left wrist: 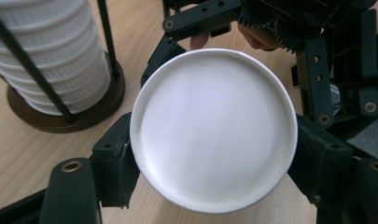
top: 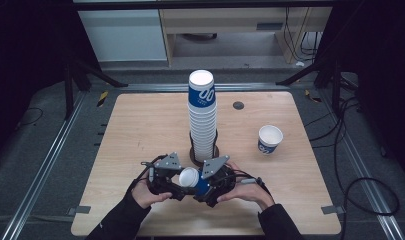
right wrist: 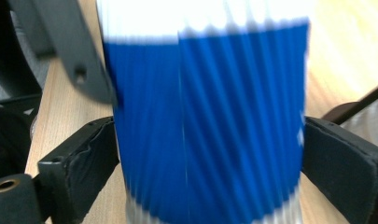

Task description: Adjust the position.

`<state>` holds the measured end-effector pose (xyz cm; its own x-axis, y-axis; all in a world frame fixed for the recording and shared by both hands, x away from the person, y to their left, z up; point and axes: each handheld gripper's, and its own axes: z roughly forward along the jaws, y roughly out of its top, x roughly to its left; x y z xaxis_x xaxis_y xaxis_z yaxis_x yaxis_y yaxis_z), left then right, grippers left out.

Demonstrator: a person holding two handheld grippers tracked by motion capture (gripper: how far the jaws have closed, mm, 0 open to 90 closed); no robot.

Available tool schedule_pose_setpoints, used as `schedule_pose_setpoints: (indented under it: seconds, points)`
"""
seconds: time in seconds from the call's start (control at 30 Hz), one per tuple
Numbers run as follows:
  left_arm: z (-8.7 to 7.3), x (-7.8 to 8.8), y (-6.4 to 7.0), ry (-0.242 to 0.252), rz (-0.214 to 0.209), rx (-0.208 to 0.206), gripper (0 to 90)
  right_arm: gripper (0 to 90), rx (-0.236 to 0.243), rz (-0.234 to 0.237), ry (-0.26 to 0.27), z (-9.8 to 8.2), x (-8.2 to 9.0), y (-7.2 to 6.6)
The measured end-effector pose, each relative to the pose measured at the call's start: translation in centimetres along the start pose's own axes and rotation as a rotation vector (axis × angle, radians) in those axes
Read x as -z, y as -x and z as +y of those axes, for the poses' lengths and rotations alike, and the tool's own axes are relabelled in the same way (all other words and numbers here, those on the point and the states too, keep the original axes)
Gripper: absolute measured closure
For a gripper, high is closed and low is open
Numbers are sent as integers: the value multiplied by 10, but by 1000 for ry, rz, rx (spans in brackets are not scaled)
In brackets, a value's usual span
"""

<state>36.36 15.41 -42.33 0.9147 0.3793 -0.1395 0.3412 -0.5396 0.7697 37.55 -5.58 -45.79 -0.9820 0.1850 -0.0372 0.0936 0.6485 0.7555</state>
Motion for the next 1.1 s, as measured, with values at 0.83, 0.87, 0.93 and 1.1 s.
schedule_pose_setpoints:
  seconds: [0.83,0.87,0.93,1.1]
  points:
    - [0,16,-6,116,-27,16,263,140,-46,-8,114,-3,12,8]
    - [0,16,-6,117,-28,18,262,143,-43,-10,112,-3,12,8]
    - [0,16,-7,115,-35,22,260,148,-41,-14,113,-4,13,8]
    - [-1,14,-7,104,-24,23,219,158,-33,-14,112,-4,15,8]
